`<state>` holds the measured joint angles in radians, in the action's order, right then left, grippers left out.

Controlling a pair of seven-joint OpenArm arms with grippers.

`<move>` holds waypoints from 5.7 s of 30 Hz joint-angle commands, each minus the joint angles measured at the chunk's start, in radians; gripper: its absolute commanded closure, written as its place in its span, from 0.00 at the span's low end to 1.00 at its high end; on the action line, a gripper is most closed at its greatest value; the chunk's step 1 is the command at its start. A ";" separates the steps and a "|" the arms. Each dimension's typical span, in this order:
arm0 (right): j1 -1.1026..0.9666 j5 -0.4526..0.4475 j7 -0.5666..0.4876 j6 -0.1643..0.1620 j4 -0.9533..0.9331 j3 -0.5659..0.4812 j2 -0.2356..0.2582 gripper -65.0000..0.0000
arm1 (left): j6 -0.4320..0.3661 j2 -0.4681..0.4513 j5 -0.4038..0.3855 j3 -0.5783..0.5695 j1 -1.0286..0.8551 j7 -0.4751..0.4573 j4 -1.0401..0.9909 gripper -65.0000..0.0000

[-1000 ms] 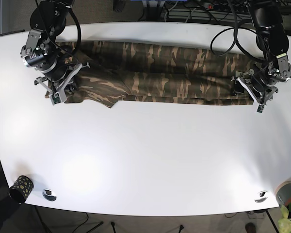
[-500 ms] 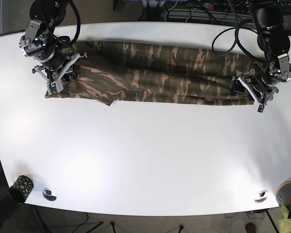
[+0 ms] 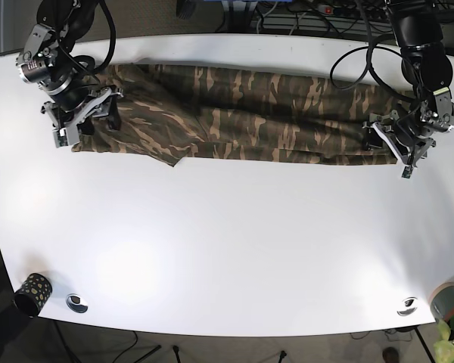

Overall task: Fold the T-shirt properly
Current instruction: 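Drag the folded strip's end toward the right gripper's corner to square it, then release the strip end and move the left gripper to the strip's middle, then grasp the strip's end with the left gripper and fold it toward the right gripper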

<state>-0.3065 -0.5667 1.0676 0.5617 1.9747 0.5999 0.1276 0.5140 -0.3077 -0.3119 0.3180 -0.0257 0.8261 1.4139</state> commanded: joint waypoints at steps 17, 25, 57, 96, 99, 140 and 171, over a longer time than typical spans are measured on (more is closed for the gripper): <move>0.020 -0.095 -0.033 -0.001 -0.374 -0.131 0.082 0.45 | -0.007 -0.015 0.010 0.003 0.039 0.017 0.006 0.33; 0.037 -0.095 -0.108 0.001 -0.472 -0.131 0.166 0.45 | 0.108 -0.017 -0.112 0.089 0.040 0.042 0.071 0.32; 0.073 -0.097 -0.105 0.002 -0.472 -0.133 0.162 0.45 | 0.116 -0.078 -0.613 0.303 -0.089 0.247 -0.106 0.22; 0.074 -0.098 -0.105 0.002 -0.472 -0.131 0.126 0.45 | -0.002 -0.009 -0.610 -0.133 -0.036 0.335 0.256 0.94; 0.076 -0.097 -0.105 0.001 -0.472 -0.131 0.126 0.45 | -0.004 0.022 -0.556 -0.207 -0.003 0.333 0.256 0.94; 0.106 -0.106 -0.105 0.001 -0.472 -0.133 0.125 0.45 | -0.025 0.342 -0.168 -0.576 0.183 0.382 0.264 0.43; 0.106 -0.103 -0.105 0.001 -0.472 -0.131 0.126 0.45 | 0.025 0.328 -0.174 -0.524 0.192 0.385 0.282 0.22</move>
<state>-0.2008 -0.6884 0.9421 0.5724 1.5013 0.4694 0.2440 0.4751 0.0196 -0.4271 -0.2565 0.1539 1.2274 1.7039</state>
